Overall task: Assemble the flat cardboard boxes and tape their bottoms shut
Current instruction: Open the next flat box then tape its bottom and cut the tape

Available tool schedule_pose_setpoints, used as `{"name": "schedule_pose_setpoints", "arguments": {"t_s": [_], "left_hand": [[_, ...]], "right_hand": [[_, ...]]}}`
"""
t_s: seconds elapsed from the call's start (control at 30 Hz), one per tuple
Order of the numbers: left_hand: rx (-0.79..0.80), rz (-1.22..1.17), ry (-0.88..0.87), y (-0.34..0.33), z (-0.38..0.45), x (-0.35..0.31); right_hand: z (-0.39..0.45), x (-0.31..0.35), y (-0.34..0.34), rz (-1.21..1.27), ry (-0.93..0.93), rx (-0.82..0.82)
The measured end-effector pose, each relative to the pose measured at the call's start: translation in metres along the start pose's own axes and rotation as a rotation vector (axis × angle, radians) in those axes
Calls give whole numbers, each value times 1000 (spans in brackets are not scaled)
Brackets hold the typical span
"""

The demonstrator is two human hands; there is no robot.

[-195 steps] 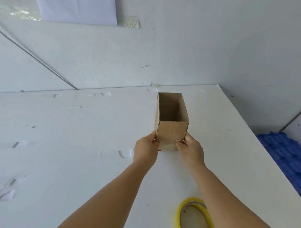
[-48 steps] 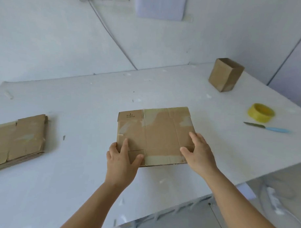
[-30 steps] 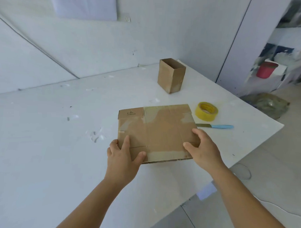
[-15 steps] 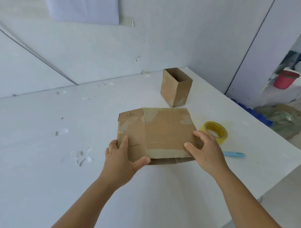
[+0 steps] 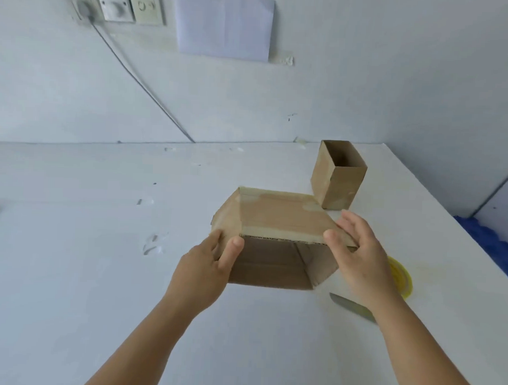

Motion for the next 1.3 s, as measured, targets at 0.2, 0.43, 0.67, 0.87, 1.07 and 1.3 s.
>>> {"name": "schedule_pose_setpoints", "arguments": {"t_s": [0.2, 0.43, 0.67, 0.87, 1.07, 1.3], "left_hand": [[-95, -59, 130, -7, -24, -35], [-282, -177, 234, -1, -38, -50], [-227, -283, 217, -7, -43, -66], [-65, -194, 133, -11, -60, -72], [172, -147, 92, -46, -86, -64], [-173, -188, 150, -14, -66, -41]], "right_hand": [[0, 5, 22, 73, 101, 114], [1, 9, 35, 155, 120, 151], [0, 17, 32, 63, 128, 68], [3, 21, 20, 22, 73, 12], [11, 21, 11, 44, 58, 86], [11, 25, 11, -193, 183, 68]]}}
Point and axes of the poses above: each hand's wrist, its own z-axis towards the middle knuckle, its own y-axis out of the back of the hand, x = y × z, the point moved 3 cm from there along z, towards the middle knuckle, and after that the axes turned 11 degrees about -y, right-handed, at the moved point
